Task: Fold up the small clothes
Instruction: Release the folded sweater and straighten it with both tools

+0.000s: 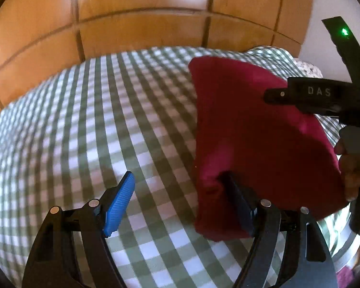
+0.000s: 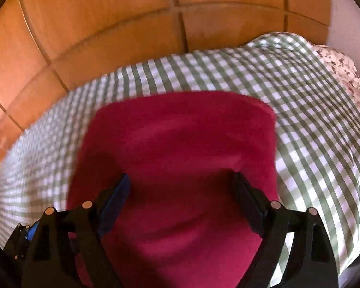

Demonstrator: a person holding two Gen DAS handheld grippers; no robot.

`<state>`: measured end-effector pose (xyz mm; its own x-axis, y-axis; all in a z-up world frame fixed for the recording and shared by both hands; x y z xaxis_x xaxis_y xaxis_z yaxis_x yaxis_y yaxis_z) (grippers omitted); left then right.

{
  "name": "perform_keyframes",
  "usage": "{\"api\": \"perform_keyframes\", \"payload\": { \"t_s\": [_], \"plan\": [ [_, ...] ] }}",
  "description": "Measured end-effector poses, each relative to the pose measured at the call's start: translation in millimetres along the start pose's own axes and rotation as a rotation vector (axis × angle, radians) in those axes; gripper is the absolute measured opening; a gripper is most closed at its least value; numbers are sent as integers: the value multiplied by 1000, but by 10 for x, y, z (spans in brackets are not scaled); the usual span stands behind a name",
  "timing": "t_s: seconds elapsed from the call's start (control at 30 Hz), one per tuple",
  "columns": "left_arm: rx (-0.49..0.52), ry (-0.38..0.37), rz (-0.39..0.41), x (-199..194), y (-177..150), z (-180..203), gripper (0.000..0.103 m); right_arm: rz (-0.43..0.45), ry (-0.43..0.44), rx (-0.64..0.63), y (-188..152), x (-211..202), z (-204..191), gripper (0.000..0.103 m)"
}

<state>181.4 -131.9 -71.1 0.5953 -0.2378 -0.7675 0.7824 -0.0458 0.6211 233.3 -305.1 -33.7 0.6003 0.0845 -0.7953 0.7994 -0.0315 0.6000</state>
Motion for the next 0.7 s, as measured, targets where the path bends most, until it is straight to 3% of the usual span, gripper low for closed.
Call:
{"api": "perform_keyframes", "payload": {
  "t_s": [0.1,0.27,0.37,0.7],
  "plan": [
    [-40,-32,23,-126,-27,-61,77,77,13,5,-34,-253,-67,86],
    [-68,7,84,-425,-88,-164,81,183,-32,47,-376,-676,-154,94],
    [-61,66,134,-667,-109,-206,85,194,-56,55,-627,-811,-231,96],
    [-65,112,202,-1182,-383,-295,94,182,-159,58,-1332,-1181,-363,101]
  ]
}}
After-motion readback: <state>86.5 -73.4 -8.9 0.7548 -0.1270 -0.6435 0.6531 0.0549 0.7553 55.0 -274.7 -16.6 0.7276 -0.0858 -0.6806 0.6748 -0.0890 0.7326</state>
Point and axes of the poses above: each gripper's, at about its wrist camera, not at the fingertips, and x roughly the way its jaws point, z to its right, y to its top, the point moved 5 cm from there along x, roughly the way its jaws point, and after that the axes turned 7 degrees about -x, right-handed, at the moved point
